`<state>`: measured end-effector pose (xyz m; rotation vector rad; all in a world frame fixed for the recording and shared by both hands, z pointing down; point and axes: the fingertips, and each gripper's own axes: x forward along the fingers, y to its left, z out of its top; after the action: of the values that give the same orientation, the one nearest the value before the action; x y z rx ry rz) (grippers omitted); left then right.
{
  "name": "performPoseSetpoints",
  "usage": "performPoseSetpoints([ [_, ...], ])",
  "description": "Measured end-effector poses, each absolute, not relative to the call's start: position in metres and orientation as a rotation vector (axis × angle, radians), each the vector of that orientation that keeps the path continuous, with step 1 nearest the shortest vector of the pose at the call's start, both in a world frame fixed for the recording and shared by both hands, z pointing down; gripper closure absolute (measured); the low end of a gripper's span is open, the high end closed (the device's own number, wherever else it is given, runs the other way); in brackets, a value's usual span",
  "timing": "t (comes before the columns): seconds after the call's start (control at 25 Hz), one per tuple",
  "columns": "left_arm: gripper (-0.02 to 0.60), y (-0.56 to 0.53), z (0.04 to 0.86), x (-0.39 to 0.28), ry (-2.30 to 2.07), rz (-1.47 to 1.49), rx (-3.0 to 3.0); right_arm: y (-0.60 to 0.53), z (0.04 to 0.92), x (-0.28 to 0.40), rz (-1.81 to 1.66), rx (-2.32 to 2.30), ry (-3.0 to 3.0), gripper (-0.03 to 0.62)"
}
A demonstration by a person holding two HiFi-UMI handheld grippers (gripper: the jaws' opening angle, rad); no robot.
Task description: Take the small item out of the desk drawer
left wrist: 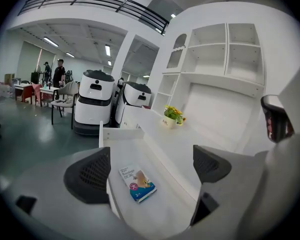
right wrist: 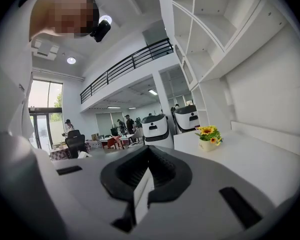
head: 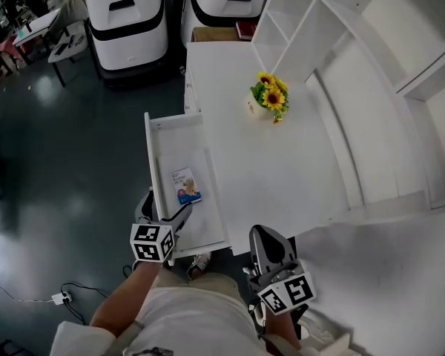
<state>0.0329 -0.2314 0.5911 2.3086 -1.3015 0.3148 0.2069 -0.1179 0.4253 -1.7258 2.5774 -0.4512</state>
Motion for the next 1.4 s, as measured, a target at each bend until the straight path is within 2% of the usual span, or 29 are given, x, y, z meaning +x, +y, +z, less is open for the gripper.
performPoseSetpoints([
  [0.48, 0.058, -0.274, 0.69, 0.081, -1.378, 0.484, 2.142, -0.113, 0.462, 0.243, -0.59, -1.784, 2.59, 0.585],
  [0.84, 0.057, -0.297, 0.772, 0.083, -1.462, 0.65, 1.95, -0.093, 0.487, 0.268, -0.69, -1.838, 2.58, 0.585],
  [1.2, 0.057, -0.309, 0.806, 0.084, -1.482, 0.692, 1.846, -0.081, 0.502, 0.293, -0.744, -1.897, 2.554, 0.585],
  [1.4, 0.057, -0.316, 0.816, 0.081, -1.496, 0.692, 1.815, -0.081, 0.511, 0.284, -0.768, -1.868, 2.592, 0.585],
])
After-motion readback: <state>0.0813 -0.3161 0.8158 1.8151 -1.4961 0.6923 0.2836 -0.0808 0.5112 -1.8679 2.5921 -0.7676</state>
